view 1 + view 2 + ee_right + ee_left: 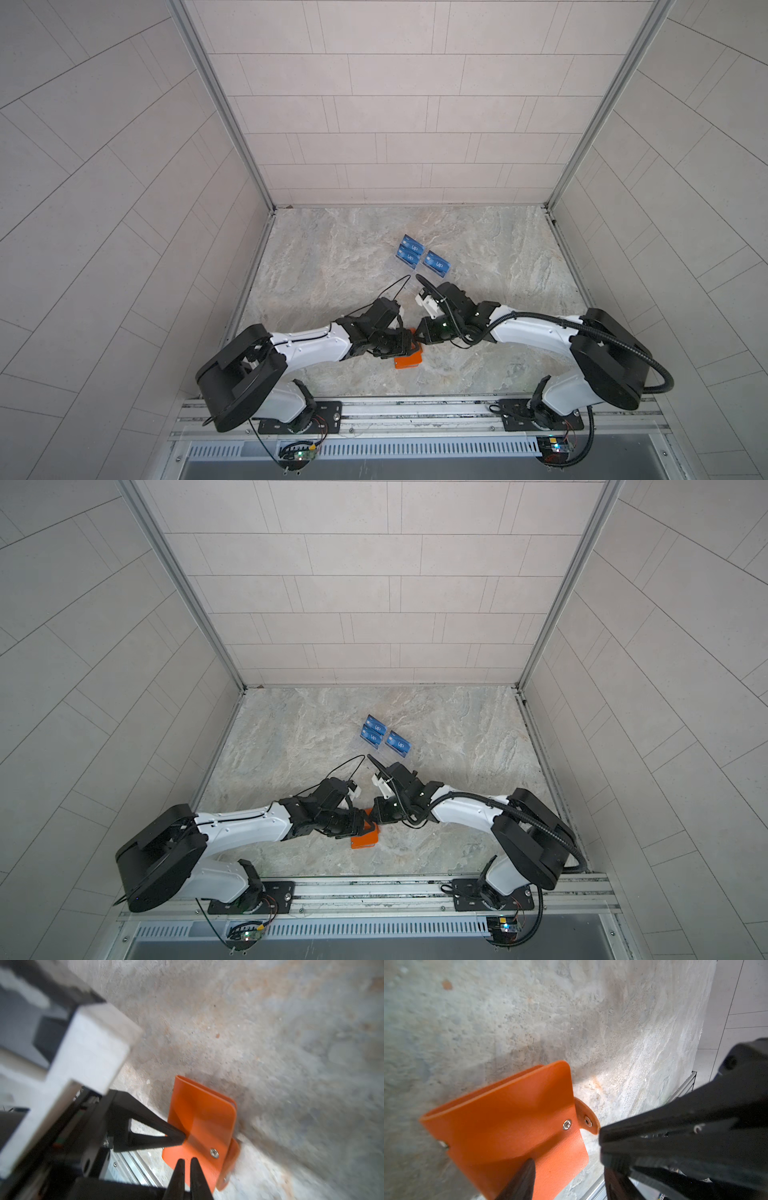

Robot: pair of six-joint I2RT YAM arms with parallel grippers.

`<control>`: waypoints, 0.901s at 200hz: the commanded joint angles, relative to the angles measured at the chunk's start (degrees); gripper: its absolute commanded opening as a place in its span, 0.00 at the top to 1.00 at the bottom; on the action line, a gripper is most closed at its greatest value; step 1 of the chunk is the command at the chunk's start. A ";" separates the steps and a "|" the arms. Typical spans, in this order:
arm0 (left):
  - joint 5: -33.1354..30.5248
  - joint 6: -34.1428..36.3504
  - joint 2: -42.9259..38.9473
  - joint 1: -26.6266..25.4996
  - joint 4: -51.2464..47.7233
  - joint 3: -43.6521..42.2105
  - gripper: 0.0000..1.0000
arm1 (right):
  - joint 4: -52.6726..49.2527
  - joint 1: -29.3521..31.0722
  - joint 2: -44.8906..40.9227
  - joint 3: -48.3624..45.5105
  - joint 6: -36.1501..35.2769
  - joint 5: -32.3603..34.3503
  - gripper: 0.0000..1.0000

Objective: Put the credit cards into the card holder

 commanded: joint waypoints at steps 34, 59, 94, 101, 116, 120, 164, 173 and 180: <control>-2.88 0.73 -0.91 -0.21 -4.53 -2.38 0.43 | -0.30 0.01 7.12 4.62 -0.55 -1.85 0.90; -2.73 0.83 -0.45 -0.17 -4.42 -2.25 0.43 | -3.85 0.02 9.29 5.76 -1.87 0.11 0.92; -2.81 0.38 -1.90 0.02 -6.61 -0.90 0.44 | -7.98 -0.16 9.94 6.14 -2.83 2.86 0.95; -3.06 -0.04 -2.57 0.13 -7.08 -0.36 0.45 | -8.14 -0.16 9.99 6.16 -2.89 2.86 0.95; -4.68 -0.18 -4.31 0.20 -9.34 1.05 0.46 | -8.28 -0.16 10.09 6.27 -2.90 2.78 0.95; -5.27 -0.07 -4.65 0.26 -10.34 1.56 0.46 | -8.34 -0.16 10.20 6.35 -2.90 2.78 0.95; -11.55 2.75 -4.04 0.43 -20.99 6.97 0.53 | -9.12 -0.08 10.25 6.58 -3.42 2.79 0.95; -12.12 3.43 -2.87 0.40 -22.48 8.02 0.56 | -9.17 -0.08 10.20 6.56 -3.38 2.85 0.95; -12.31 3.70 -2.37 0.32 -22.68 8.43 0.59 | -9.13 -0.08 10.24 6.60 -3.33 2.90 0.95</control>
